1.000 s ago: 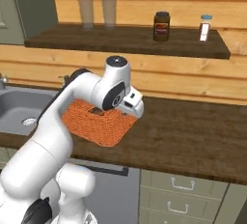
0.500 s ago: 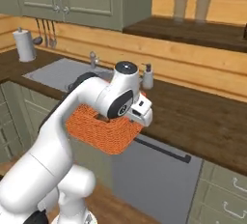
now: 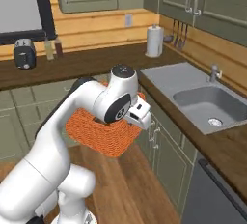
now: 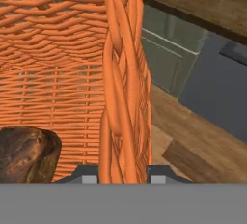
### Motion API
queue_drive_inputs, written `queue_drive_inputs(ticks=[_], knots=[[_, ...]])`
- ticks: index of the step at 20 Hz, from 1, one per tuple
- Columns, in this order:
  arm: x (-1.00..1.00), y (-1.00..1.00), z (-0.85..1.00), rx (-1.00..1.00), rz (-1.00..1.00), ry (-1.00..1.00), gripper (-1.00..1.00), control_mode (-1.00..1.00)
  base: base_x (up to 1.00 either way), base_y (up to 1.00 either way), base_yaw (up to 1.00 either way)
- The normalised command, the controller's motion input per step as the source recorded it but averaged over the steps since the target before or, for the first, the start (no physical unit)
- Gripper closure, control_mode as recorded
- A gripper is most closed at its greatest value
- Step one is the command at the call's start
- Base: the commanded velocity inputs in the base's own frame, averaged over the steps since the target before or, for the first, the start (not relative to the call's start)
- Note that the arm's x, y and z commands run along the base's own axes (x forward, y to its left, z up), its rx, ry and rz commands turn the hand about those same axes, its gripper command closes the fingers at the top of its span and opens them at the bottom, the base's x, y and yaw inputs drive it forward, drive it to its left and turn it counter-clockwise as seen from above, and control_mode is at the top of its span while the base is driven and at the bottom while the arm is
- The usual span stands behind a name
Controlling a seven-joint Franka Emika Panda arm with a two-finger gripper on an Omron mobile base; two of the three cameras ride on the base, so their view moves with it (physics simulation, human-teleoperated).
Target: Open the cabinet, pick up the bread from the cabinet and place it in the basket. Then move the basket to the dining counter.
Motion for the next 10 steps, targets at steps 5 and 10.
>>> queue_drive_inputs(ticks=[5, 10], knots=[[0.0, 0.0, 0.0, 0.0, 0.0, 0.0, 1.0, 1.0, -0.13, 0.29, 1.0], [0.0, 0.0, 0.0, 0.0, 0.0, 0.0, 1.0, 1.0, -0.2, 0.24, 1.0]])
